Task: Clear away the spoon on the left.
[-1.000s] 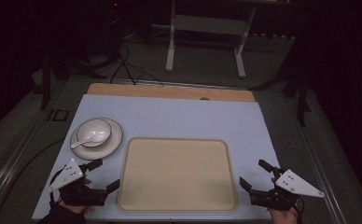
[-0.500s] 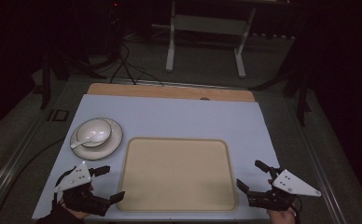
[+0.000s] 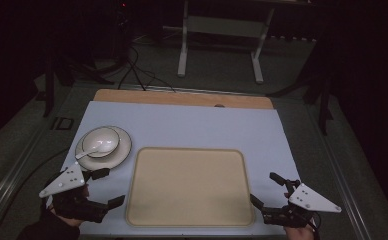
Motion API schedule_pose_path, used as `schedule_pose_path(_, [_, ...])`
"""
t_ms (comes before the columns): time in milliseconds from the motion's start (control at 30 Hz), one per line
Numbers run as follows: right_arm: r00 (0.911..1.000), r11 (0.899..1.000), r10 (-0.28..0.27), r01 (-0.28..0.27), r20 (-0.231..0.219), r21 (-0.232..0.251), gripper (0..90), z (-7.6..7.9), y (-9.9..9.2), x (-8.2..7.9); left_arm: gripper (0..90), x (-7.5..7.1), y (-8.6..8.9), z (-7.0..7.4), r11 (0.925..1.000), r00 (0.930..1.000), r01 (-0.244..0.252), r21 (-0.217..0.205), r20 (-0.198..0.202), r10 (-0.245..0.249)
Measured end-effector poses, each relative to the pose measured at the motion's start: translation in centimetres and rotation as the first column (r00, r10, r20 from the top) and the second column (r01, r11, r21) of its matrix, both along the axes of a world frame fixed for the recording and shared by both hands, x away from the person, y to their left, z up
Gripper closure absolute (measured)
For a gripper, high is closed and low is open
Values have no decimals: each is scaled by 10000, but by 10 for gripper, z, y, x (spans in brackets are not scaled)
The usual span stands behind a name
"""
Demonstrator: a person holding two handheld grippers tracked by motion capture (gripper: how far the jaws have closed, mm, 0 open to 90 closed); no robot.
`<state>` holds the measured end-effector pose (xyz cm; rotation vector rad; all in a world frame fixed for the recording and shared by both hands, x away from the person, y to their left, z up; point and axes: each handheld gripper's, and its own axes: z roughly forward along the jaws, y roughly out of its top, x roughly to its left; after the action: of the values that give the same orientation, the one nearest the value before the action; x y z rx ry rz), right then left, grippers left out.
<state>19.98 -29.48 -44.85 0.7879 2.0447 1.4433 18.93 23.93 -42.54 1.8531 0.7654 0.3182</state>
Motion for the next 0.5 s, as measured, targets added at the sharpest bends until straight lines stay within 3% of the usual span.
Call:
schedule_pose_path(133, [10000,10000,8,-8,-47,24,100,-1,0,0,55,6,5,9,9996,9996,-251,155,96,249])
schedule_pose_path(367, [10000,10000,-35,35,-34,-54,100,-1,1,0,63,22,25,15,9969,9970,-779,72,33,779])
schedule_pose_path(500, [9999,9999,-53,52,-99,-99,100,-2,2,0,64,33,39,17,9894,9894,-1450,30,-86,1450])
